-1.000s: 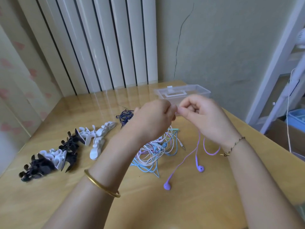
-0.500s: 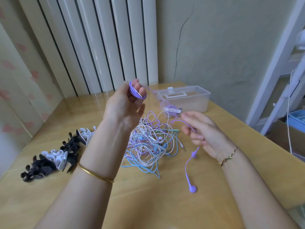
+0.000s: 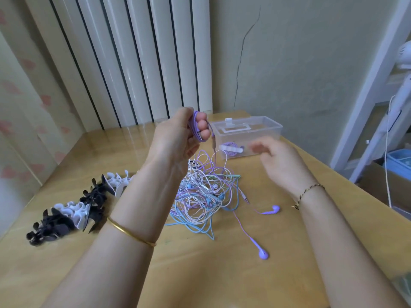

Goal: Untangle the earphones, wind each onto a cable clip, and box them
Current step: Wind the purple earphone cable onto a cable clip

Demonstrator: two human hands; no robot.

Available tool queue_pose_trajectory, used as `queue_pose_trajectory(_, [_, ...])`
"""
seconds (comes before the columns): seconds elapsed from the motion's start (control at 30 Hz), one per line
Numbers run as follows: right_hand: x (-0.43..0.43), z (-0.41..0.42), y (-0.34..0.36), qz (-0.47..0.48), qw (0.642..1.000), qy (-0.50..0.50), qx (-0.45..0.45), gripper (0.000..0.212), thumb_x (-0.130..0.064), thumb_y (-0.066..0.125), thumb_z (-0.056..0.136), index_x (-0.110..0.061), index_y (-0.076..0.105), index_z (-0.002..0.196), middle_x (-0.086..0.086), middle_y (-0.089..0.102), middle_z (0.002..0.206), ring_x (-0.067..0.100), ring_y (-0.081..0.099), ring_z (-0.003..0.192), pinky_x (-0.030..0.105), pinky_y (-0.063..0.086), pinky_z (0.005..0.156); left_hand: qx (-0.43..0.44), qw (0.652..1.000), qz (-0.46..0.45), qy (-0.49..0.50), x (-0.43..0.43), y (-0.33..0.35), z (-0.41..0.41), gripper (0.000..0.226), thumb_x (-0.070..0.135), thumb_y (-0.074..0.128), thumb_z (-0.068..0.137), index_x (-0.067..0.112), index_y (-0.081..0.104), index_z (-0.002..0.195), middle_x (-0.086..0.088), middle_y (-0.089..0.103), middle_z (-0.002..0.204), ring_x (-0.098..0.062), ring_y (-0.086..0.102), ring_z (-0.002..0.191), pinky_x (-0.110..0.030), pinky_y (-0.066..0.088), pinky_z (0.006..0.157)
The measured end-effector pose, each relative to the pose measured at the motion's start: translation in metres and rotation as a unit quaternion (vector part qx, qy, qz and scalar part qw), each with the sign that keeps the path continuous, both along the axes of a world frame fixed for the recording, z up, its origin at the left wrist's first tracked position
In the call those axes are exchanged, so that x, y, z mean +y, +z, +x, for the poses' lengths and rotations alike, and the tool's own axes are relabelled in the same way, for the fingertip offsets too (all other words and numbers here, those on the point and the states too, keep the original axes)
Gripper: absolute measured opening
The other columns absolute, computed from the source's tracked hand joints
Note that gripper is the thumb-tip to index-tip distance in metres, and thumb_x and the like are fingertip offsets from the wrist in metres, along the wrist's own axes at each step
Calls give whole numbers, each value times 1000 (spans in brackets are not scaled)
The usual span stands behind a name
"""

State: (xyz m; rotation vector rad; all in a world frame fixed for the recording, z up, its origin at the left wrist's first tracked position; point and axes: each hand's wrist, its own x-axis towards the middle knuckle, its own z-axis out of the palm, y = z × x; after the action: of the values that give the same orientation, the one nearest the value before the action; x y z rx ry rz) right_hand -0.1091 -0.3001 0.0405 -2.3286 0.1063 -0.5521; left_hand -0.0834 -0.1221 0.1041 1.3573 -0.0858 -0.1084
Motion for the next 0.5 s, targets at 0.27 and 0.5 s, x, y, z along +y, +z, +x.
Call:
queue_pose_trajectory(0.27, [41,2,20,242,953,179,-36,21,-14,51,96,-7,55,116,2,66,80,13,61,77,28,49,80,14,998,-3,-63,-8,0,-6,32,25,43,96,21,60,68,10,56,51,-3,56,45,-22,34,59])
queue_pose_trajectory(0.5, [43,-12,9,224,948,224,6,23,-16,45,100,-5,63,94,-14,32,48,1,28,40,10,24,40,-28,997,-56,-35,-13,-10,-7,25,30,43,100,22,64,88,11,73,84,2,68,78,-27,38,75])
